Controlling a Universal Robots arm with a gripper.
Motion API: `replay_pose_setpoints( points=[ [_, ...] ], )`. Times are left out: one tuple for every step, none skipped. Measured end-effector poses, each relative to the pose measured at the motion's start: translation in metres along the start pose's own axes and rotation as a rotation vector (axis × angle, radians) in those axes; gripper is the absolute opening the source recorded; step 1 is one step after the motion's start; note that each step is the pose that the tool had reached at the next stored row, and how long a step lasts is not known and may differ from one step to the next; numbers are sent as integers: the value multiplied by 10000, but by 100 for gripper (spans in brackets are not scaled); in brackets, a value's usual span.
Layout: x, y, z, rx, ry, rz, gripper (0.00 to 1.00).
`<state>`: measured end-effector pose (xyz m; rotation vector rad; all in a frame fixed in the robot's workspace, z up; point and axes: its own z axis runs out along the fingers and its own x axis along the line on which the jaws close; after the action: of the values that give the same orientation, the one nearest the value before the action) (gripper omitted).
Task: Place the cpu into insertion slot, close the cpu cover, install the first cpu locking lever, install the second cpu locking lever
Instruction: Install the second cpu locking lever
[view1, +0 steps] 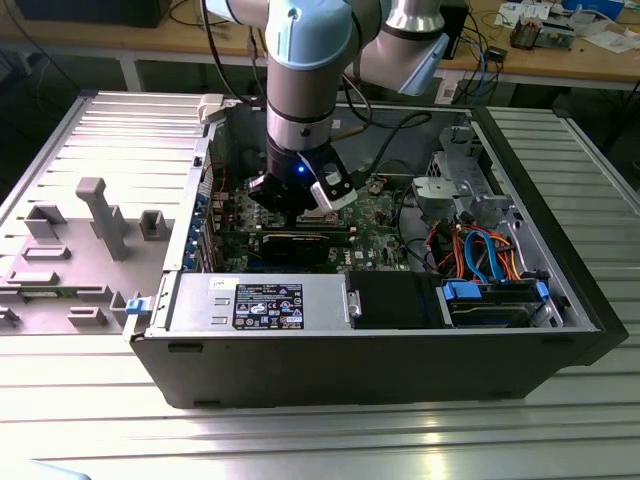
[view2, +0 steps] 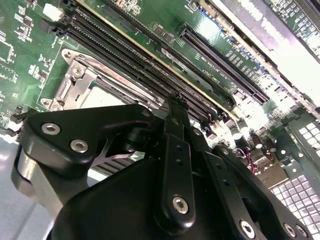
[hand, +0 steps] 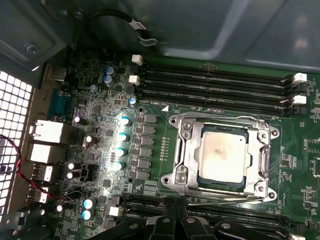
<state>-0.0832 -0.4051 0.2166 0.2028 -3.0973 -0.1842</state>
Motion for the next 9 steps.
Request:
replay_pose_setpoints(
  points=[
    [7, -1, 3, -1, -1, 1, 11],
    [11, -1, 13, 1, 0, -1, 11],
    [18, -2, 29, -7, 0, -2, 11],
    [25, -3, 37, -21, -2, -4, 11],
    [30, -2, 43, -37, -4, -5, 11],
    [34, -3, 50, -53, -6, -6, 11],
    [36, -3, 59, -67, -8, -7, 11],
    [37, -4, 76, -83, -10, -9, 11],
    [38, -3, 84, -94, -11, -9, 11]
  ],
)
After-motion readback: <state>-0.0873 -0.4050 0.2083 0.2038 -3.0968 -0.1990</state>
